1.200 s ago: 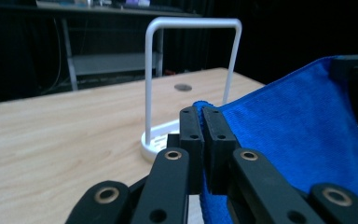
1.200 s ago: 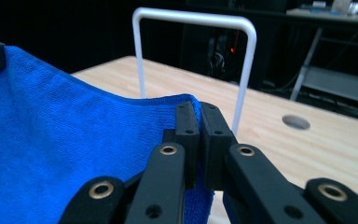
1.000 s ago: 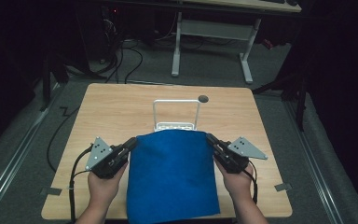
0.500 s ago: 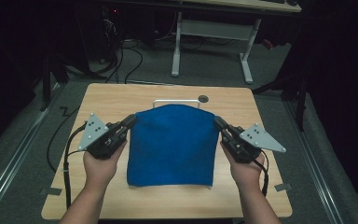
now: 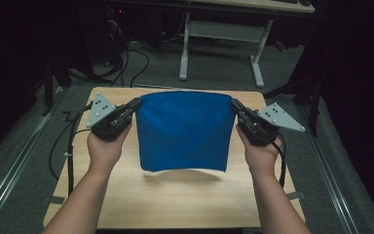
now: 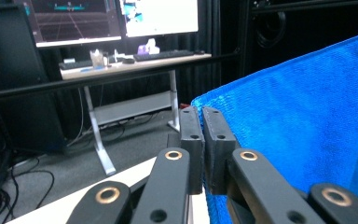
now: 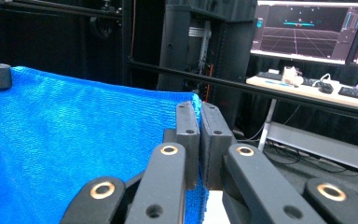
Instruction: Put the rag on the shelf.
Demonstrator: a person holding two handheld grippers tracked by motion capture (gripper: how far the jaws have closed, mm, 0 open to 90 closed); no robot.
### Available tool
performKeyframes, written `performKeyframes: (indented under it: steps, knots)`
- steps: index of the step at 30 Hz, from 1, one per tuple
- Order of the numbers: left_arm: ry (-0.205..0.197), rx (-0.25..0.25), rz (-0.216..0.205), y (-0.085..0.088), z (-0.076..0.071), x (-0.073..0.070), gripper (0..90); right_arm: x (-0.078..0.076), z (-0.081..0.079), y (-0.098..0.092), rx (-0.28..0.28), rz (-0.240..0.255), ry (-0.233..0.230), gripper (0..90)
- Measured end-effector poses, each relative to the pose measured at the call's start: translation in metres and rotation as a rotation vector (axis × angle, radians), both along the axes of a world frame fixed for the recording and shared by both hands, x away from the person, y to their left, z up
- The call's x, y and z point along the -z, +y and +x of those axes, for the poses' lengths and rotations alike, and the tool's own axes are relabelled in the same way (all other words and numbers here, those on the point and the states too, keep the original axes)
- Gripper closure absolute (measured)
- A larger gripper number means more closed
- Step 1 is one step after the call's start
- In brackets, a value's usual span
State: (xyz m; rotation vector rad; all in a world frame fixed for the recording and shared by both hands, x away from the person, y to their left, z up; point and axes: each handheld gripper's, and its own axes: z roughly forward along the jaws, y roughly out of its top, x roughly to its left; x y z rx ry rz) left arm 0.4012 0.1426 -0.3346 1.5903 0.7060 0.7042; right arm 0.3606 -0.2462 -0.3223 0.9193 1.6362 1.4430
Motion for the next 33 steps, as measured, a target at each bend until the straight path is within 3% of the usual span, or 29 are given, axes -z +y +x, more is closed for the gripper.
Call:
performKeyframes:
  steps: [8,13,16,20,29,33]
  knots:
    - [-0.003,-0.048,0.062,-0.002,0.030,0.000,88.5,-0.003,0.034,0.004,0.019,0.003,0.031,88.5]
    - [0.016,-0.083,0.065,-0.002,0.053,0.002,88.5,-0.004,0.057,0.008,0.041,0.011,0.041,88.6]
    - [0.011,-0.096,0.068,-0.003,0.066,0.002,88.5,-0.004,0.079,0.006,0.059,0.018,0.058,88.6]
    - [0.004,-0.118,0.096,-0.003,0.084,0.002,88.6,-0.004,0.094,0.003,0.072,0.022,0.085,88.7]
    - [0.033,-0.162,0.115,-0.010,0.121,0.005,88.6,-0.007,0.129,0.003,0.095,-0.018,0.109,89.0]
    - [0.073,-0.170,0.124,-0.014,0.136,0.011,88.5,-0.002,0.142,0.001,0.107,-0.026,0.135,89.0]
